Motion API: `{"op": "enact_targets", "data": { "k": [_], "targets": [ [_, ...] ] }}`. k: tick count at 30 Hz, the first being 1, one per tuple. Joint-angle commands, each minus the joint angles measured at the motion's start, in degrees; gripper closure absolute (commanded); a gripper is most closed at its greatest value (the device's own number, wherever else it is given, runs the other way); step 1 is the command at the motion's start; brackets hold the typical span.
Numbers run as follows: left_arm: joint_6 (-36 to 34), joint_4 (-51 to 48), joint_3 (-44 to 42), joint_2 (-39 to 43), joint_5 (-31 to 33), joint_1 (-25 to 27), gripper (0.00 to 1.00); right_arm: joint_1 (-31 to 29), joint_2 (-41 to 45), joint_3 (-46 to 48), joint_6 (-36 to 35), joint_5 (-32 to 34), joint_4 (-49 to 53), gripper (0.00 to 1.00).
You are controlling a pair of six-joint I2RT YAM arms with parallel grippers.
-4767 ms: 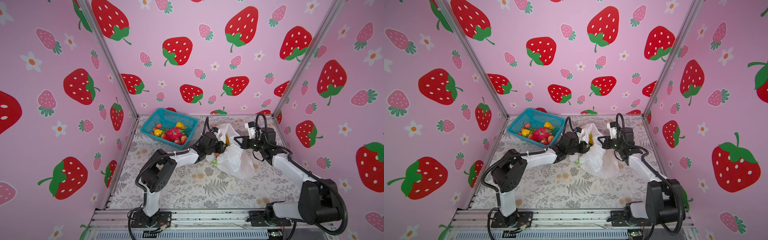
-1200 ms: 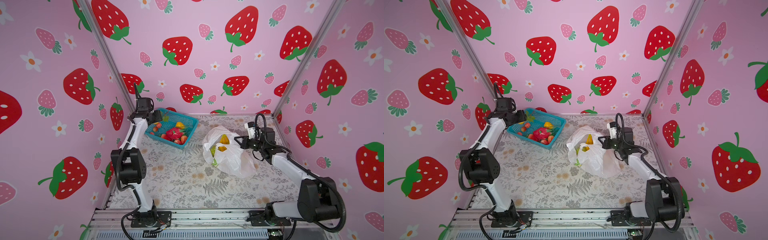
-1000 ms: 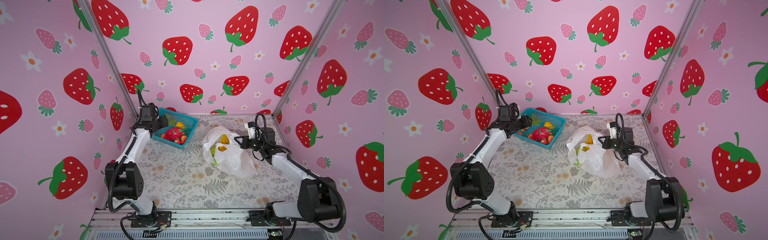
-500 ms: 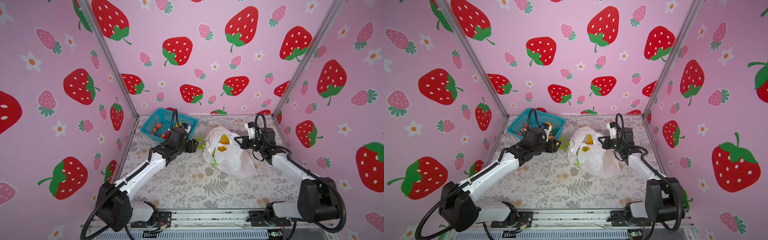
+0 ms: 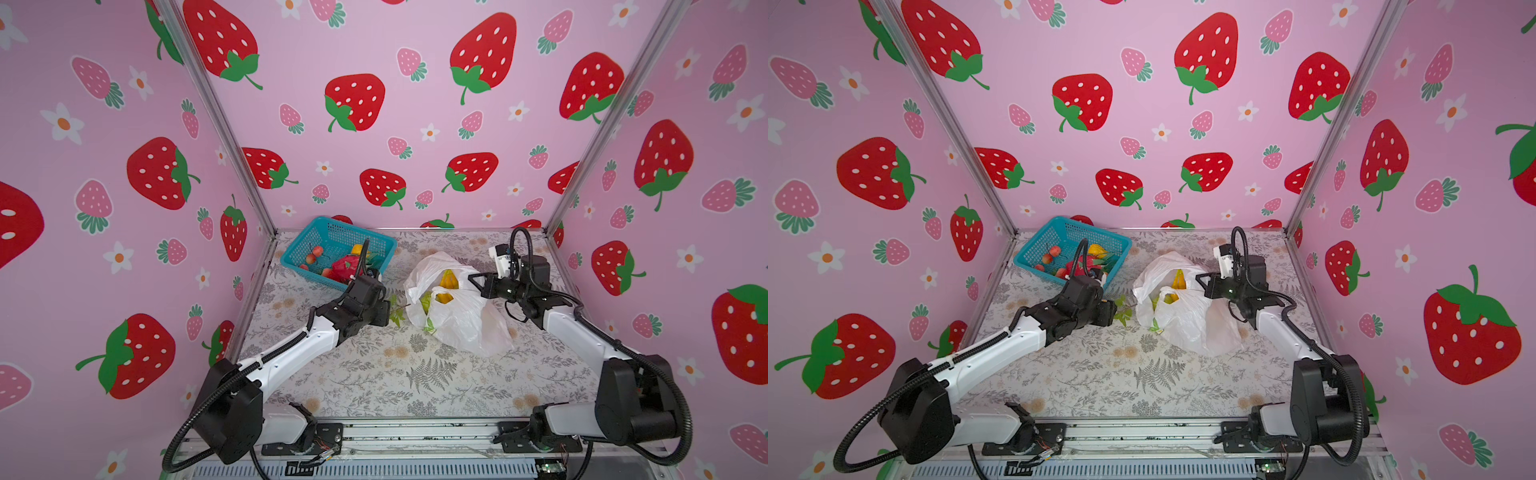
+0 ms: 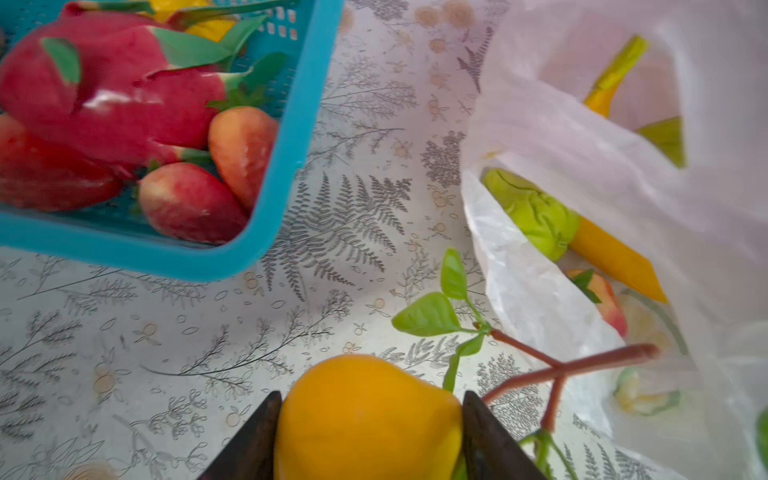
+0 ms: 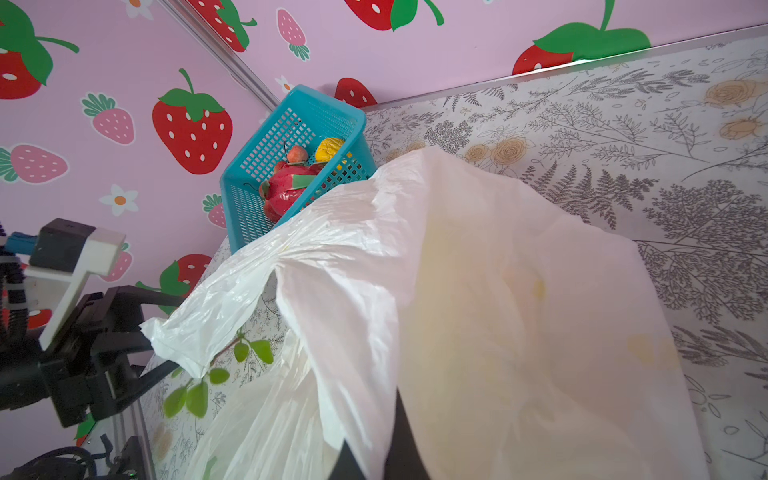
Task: Place the fake fruits into the plastic bag and tie a complex knot
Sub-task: 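Carry the yellow pear with the left gripper to the bag mouth, then lower the yellow pear into the bag and open the left gripper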
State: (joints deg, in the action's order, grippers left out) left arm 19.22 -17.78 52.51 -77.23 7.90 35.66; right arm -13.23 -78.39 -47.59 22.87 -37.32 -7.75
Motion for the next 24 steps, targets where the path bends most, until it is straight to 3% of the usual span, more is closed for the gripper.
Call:
{"op": "enact_targets", "data": {
  "k": [1,16,24],
  "targets": [
    [-1.2,1.7,4.2,-2.1,1.0,1.5,0.50,0.2,0.8,-0.6,0.4,-1.0,-1.7,1.00],
    [-1.2,4.8,17.6,-10.3,-2.7,2.9,0.51,0.2,1.7,0.0,-0.1,-0.9,-1.1,1.00],
    [5.9,9.9,22.5,-20.5,-2.9,2.9,0.52,0.1,2.2,0.3,0.8,-1.4,-1.9,1.00]
  ]
}}
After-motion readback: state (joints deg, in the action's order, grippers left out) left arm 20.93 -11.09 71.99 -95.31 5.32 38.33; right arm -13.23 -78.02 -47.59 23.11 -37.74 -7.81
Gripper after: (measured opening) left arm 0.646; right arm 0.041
